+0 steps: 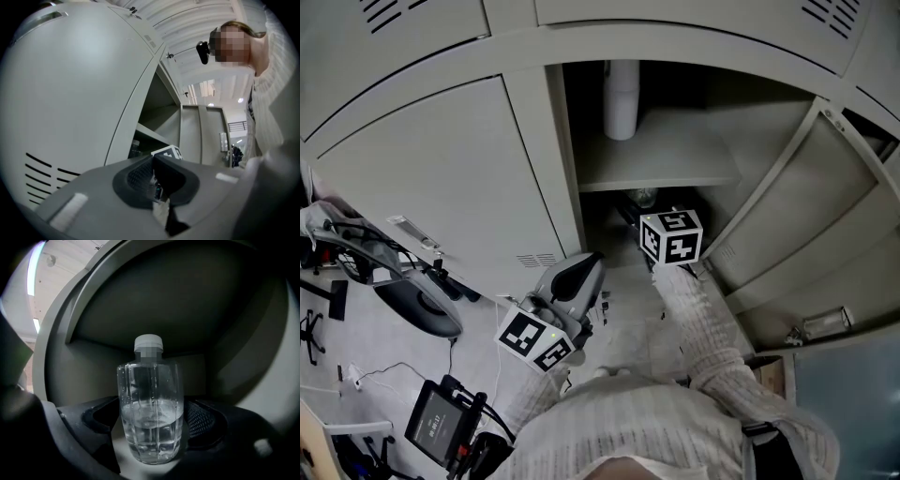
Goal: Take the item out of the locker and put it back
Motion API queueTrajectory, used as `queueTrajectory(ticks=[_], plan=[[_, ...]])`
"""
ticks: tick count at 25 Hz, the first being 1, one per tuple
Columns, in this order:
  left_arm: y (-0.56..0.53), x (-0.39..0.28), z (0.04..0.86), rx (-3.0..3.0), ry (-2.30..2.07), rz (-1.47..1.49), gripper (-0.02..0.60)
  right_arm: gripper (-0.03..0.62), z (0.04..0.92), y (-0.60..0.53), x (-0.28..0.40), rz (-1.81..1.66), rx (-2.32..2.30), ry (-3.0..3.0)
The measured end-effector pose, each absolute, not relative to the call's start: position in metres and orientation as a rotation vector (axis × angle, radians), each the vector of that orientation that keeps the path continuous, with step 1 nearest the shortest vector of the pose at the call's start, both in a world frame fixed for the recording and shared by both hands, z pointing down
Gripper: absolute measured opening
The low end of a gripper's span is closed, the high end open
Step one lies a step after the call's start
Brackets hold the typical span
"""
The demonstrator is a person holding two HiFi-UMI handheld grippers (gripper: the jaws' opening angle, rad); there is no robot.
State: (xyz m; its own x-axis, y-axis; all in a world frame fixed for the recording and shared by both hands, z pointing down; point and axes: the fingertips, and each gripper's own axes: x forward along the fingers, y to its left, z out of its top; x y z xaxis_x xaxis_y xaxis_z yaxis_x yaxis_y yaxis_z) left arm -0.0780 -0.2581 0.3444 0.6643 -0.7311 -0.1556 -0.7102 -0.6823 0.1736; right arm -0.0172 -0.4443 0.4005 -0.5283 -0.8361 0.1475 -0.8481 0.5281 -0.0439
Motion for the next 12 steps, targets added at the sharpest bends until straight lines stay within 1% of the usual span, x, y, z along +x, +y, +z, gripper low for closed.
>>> queueTrajectory(ticks=[12], plan=[[-0.245,-0.071,0.335,2.812,-1.147,-0.340,0.008,0.428,0.362,-0.379,0.007,0.107,1.501,-2.683]])
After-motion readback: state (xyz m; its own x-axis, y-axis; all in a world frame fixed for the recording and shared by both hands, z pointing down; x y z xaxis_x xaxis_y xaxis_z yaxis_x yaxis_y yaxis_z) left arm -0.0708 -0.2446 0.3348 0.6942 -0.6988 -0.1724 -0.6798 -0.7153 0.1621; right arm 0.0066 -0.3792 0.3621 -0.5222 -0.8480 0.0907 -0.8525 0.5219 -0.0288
